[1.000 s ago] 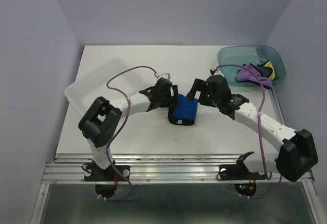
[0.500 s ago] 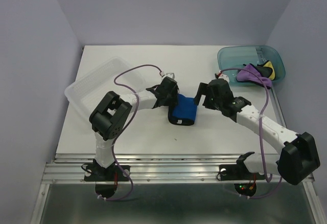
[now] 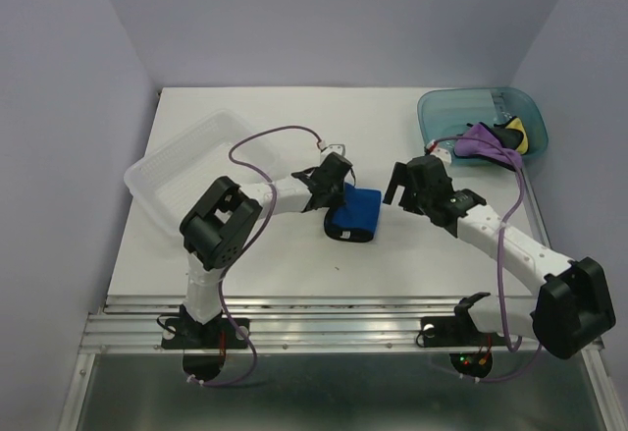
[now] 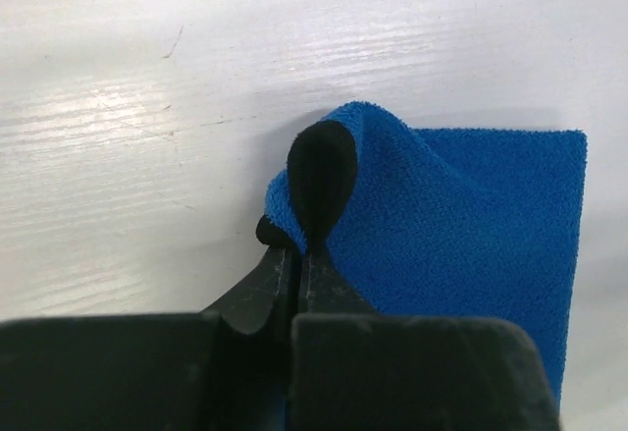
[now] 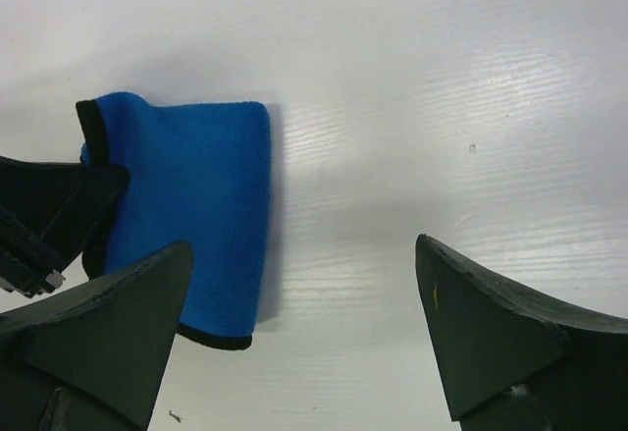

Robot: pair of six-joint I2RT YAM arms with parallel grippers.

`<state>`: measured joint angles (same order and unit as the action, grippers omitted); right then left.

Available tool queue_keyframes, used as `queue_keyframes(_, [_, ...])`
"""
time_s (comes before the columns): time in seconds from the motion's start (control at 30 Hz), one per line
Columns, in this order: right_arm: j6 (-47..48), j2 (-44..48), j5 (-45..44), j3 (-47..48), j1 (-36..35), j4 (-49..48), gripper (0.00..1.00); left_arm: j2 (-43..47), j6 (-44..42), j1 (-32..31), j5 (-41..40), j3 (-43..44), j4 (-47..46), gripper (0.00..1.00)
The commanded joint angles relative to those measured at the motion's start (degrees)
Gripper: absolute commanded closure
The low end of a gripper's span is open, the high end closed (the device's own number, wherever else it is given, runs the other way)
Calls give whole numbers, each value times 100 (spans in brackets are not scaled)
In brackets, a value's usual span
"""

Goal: Fold and stack the towels
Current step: Neatly place the folded towel into the bin

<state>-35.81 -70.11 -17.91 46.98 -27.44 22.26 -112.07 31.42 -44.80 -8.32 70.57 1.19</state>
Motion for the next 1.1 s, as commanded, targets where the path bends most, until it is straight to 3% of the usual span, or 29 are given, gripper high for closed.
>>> queue_keyframes(0.0, [13,199,-195,-101,90,-99,0,45,-162,-170,-284,159,355,100])
queue_keyframes(0.2, [118,339,-195,-207,134,-204,0,518,-320,-179,-626,-25,207,100])
queue_keyframes(0.53, [110,647,-379,-400,134,-345,0,1494,-1603,-187,-1066,-421,-93,100])
queue_keyframes(0.83, [92,955,-494,-523,143,-416,0,2189,-1543,-100,-1470,-193,135,100])
queue_keyframes(1.07, [92,1025,-459,-567,143,-460,0,2699,-1217,656,-1234,98,566,100])
